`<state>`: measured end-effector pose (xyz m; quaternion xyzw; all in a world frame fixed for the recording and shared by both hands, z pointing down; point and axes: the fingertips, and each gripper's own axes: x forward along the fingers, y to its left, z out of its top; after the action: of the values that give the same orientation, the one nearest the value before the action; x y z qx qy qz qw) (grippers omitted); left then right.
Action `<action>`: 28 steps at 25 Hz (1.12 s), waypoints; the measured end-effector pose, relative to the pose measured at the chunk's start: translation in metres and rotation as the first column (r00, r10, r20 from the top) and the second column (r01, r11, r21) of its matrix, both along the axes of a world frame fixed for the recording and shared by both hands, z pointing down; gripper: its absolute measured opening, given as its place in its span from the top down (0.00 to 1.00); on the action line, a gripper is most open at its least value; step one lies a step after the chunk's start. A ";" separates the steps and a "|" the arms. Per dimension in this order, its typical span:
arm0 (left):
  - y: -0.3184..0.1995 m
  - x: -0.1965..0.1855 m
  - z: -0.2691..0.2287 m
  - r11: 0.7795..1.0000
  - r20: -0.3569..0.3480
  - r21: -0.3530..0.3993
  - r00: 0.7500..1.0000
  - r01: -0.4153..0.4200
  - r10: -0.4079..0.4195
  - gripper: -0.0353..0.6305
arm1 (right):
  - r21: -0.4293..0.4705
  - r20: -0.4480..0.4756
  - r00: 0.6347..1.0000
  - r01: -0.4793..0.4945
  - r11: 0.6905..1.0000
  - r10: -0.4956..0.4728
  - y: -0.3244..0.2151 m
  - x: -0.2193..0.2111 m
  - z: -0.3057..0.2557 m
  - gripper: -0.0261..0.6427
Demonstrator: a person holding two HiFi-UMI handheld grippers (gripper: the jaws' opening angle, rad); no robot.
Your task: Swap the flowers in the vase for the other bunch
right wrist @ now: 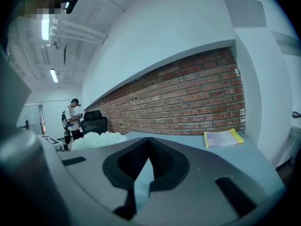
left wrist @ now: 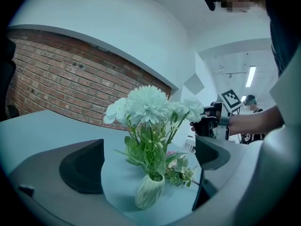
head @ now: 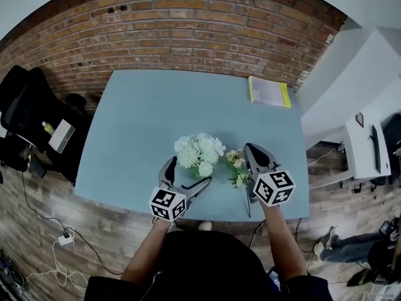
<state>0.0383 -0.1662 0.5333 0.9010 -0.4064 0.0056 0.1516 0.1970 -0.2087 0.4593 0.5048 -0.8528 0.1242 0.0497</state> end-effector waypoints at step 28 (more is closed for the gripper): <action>-0.033 0.029 0.006 0.999 -0.023 -0.044 0.999 -0.031 0.030 0.07 | -0.012 0.003 0.999 0.047 0.999 -0.047 -0.014 0.002 0.009 0.95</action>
<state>0.0669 -0.1988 0.5394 0.9034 -0.3908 0.0068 0.1762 0.1995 -0.2224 0.4680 0.4843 -0.8636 0.1291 0.0544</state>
